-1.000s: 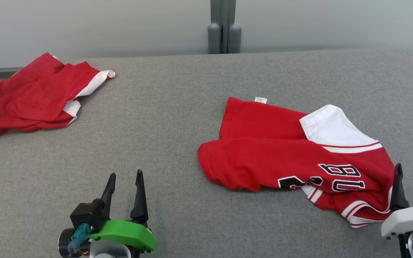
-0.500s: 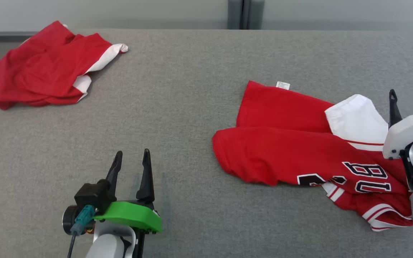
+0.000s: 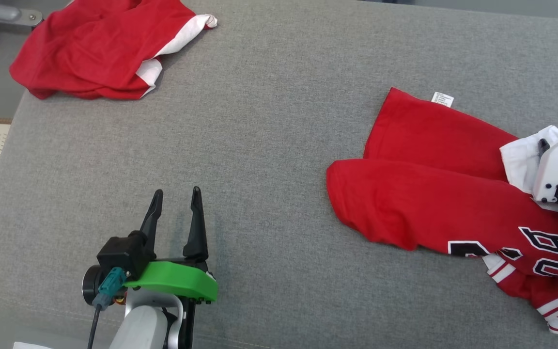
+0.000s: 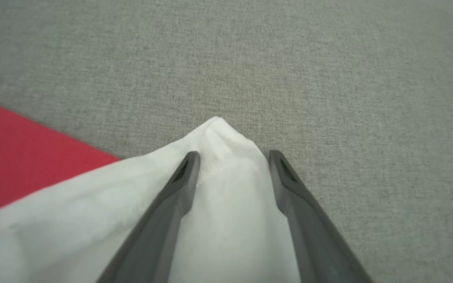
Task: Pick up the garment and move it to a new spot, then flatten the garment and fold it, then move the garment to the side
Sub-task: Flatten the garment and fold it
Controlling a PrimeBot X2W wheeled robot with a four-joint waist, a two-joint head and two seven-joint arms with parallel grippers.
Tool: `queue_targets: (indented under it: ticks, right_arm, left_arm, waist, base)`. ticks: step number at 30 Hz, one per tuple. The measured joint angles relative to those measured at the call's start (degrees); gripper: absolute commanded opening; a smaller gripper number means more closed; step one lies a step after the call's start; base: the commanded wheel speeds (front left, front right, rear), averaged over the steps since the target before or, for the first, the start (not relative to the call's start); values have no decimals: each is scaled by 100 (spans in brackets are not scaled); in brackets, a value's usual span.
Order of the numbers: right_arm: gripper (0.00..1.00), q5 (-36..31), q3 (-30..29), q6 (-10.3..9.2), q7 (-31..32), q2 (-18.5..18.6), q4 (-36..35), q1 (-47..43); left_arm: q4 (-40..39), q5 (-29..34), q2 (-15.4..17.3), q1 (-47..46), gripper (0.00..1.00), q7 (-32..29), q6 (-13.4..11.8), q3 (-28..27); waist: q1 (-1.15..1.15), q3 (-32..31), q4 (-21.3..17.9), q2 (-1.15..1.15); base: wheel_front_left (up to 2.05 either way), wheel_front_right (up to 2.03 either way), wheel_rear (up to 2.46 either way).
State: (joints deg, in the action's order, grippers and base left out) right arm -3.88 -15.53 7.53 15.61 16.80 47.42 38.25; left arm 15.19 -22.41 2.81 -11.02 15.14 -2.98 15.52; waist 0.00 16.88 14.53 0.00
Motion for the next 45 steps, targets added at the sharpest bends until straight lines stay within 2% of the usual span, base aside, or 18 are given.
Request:
queue_targets:
  ticks: [2,3,4,7,13,17,22,25,28,32,35,37,39,45]
  right_arm:
    - [28,37,-14,0,18,30,104,104]
    - [17,45,-15,0,2,30,134,126]
    - [0,74,-20,1,-26,22,168,156]
    - [0,86,-13,1,-207,-2,242,205]
    - [0,56,79,0,-1010,-40,175,383]
    - [0,162,349,0,-1577,-164,-110,571]
    - [0,661,815,0,-2131,-291,-798,456]
    - [0,1038,1042,0,-2295,-330,-1496,-128]
    - [0,1192,1002,0,-2321,-372,-2446,-1092]
    - [0,1356,862,-1,-2061,-889,-3901,-2767]
    - [0,1412,771,-1,-1742,-1192,-4647,-3886]
    - [0,1568,751,-2,-1560,-1295,-4845,-4416]
    - [0,1446,730,-2,-1475,-1337,-4873,-4774]
    - [0,1354,700,-2,-1359,-1386,-4669,-5079]
  left_arm:
    - [-7,-1,0,-1,100,0,-8,7]
    - [-13,-3,0,-1,100,0,-19,8]
    - [-18,-8,0,-1,100,0,-31,4]
    - [1,-7,0,-1,100,0,-31,-10]
    - [30,46,-1,-3,100,0,-27,-35]
    - [46,109,-1,21,100,0,-11,-88]
    - [94,137,-1,118,100,0,5,-109]
    - [113,147,-1,182,100,0,15,-136]
    - [115,156,-1,257,100,0,11,-165]
    - [103,183,-2,337,100,0,12,-253]
    - [91,205,-1,368,100,0,23,-325]
    - [89,236,-4,372,100,0,44,-356]
    - [96,240,-2,371,100,0,76,-377]
    - [121,245,-3,357,100,0,96,-352]
  waist:
    - [0,41,44,0]
    - [0,52,52,0]
    - [0,55,49,0]
    - [0,41,2,0]
    - [0,-56,-144,0]
    - [0,-168,-293,0]
    - [0,-383,-508,0]
    - [0,-509,-663,0]
    - [0,-624,-832,0]
    - [0,-752,-1074,0]
    - [0,-816,-1264,0]
    - [0,-845,-1392,0]
    - [0,-866,-1529,0]
    - [0,-897,-1818,0]
  base:
    - [0,0,0]
    - [0,0,0]
    - [0,0,0]
    - [0,0,0]
    - [0,0,0]
    - [0,0,0]
    - [0,0,0]
    - [0,0,0]
    - [0,0,0]
    - [0,0,0]
    - [0,0,0]
    - [0,0,0]
    - [0,0,0]
    - [0,0,0]
